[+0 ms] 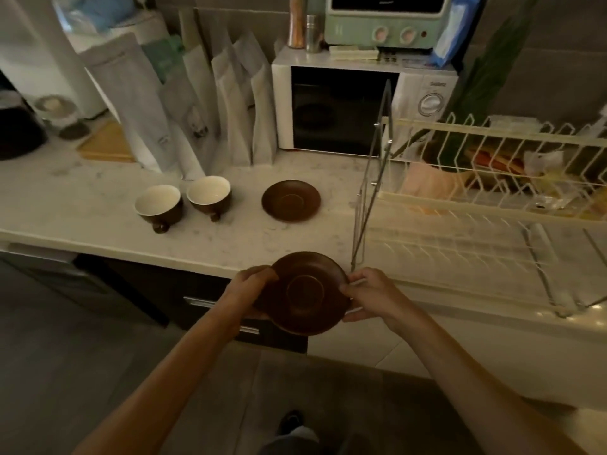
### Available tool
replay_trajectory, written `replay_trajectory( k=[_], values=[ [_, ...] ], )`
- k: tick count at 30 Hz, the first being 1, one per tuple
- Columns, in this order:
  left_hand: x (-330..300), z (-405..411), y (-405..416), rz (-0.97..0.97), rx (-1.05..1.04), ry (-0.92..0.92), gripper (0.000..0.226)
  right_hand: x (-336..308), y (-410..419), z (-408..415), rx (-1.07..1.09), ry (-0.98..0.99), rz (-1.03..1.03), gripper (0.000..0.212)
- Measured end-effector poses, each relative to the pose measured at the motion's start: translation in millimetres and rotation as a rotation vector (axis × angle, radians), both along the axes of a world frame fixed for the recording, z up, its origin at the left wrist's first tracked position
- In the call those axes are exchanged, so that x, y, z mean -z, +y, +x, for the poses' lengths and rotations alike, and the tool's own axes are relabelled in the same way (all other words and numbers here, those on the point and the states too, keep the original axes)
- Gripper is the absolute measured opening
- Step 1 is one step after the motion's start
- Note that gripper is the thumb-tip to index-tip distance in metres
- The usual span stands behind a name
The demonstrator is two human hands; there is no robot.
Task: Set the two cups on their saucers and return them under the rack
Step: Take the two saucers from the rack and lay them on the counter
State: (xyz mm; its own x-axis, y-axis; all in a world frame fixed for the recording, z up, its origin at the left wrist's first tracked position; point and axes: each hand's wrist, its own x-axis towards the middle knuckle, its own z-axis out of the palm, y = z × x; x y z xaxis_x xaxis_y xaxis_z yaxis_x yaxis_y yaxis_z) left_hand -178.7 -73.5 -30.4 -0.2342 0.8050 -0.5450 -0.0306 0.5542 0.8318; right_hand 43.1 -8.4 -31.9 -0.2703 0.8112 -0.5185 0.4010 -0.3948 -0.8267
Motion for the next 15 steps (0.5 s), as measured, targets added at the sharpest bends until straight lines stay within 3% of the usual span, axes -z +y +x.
replay_trajectory(
  k=[5, 9, 11, 15],
  values=[
    [-2, -35, 24, -0.019, -0.032, 0.011, 0.021, 14, 15, -43, 0.070, 0.001, 0.028, 0.021],
    [-1, -52, 46, 0.018, -0.031, 0.017, 0.014, 20, 30, -72, 0.132, -0.023, 0.075, 0.007],
    [1, -58, 57, 0.015, -0.042, 0.007, 0.009, 22, 38, -82, 0.158, -0.059, 0.098, 0.017],
    [9, -67, 75, 0.005, -0.005, -0.017, 0.014, 32, 52, -93, 0.188, -0.165, 0.147, 0.010]
  ],
)
